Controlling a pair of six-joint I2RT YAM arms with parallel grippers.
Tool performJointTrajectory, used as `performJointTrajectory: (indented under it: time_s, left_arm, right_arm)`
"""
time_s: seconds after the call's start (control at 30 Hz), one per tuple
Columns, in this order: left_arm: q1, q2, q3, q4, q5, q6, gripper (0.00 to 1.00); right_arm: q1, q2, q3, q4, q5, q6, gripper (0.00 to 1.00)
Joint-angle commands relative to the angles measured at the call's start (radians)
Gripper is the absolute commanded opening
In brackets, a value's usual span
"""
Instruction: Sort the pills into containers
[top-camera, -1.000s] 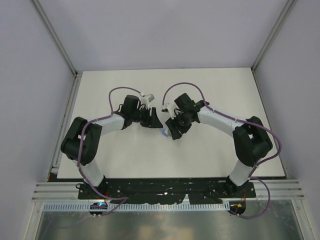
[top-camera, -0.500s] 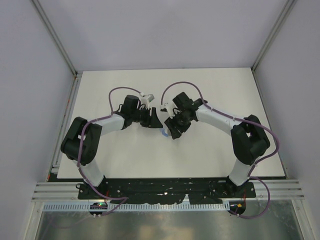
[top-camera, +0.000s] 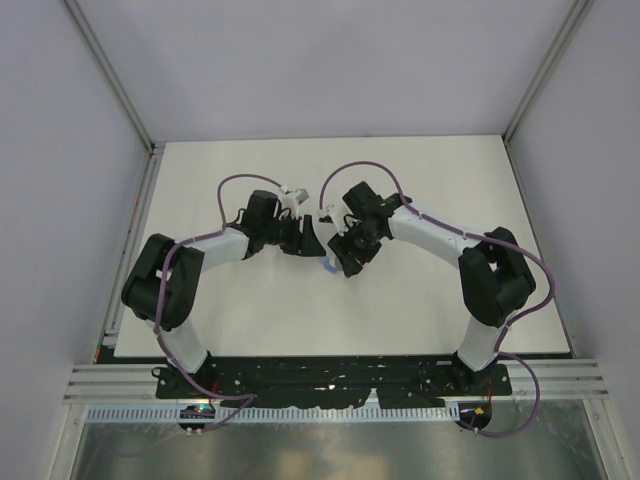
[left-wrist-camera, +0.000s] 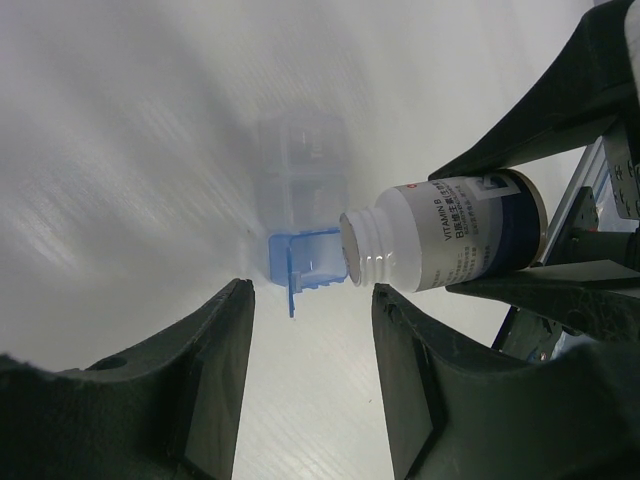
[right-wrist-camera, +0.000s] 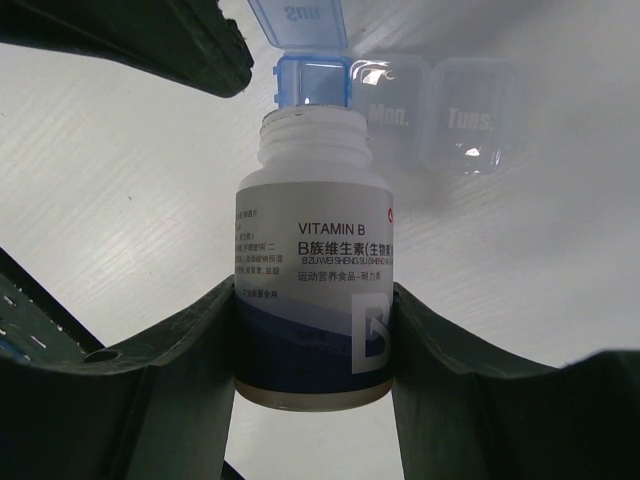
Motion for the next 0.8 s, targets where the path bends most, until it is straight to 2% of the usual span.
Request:
performJointTrajectory:
  time_s: [0.0,0.77]
  left_arm:
    - [0.005,-0.041,-0.003,0.038,0.006,-0.003,0.54]
    - [0.005,-0.039,-0.002,0.043,0.009,-0.007,0.54]
  right_arm:
    - [0.009,0.002,0.054,-0.015,0.010,-0.016,0.06]
    - [0.021,0.048,0.114,-0.080,0.016,-0.037,0.06]
